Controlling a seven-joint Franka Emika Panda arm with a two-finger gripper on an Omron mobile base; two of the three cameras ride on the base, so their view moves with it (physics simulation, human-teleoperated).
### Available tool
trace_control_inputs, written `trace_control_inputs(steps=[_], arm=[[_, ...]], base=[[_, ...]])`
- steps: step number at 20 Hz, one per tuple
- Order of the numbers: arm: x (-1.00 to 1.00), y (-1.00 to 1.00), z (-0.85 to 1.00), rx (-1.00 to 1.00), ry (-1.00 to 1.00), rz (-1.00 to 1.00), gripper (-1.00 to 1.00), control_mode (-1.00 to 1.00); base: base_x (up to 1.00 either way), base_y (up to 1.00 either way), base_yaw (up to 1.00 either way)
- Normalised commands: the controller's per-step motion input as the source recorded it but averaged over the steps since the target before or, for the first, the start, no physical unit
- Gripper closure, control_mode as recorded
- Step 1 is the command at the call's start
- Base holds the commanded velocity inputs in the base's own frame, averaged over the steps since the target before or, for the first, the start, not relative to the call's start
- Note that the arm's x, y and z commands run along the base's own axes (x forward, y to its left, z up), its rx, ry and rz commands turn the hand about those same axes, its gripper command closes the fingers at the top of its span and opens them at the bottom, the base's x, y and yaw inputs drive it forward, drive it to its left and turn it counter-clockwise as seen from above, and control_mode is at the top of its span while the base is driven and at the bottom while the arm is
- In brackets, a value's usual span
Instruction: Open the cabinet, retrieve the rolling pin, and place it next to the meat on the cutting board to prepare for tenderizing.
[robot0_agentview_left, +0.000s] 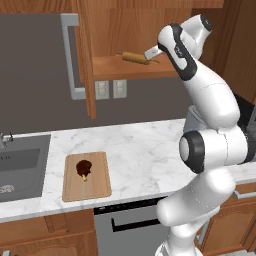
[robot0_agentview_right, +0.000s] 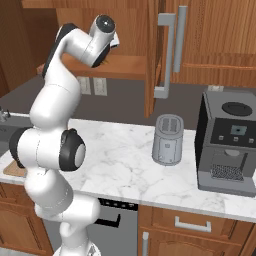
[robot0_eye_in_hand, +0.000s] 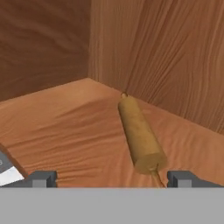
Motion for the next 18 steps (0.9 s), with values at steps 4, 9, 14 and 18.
trace_control_inputs(steps=[4,9,14,18], arm=[[0.48,-0.10,-0.04,-0.06,0.00,0.00,-1.00,-1.00],[0.51,-0.09,-0.02,-0.05,0.00,0.00,-1.00,-1.00],[0.46,-0.04,-0.03,-0.05,0.00,0.00,-1.00,-1.00],[0.35,0.00,-0.02,-0.04,0.00,0.00,-1.00,-1.00]], base=[[0.00,0.00,0.00],[0.00,0.00,0.00],[0.00,0.00,0.00],[0.00,0.00,0.00]])
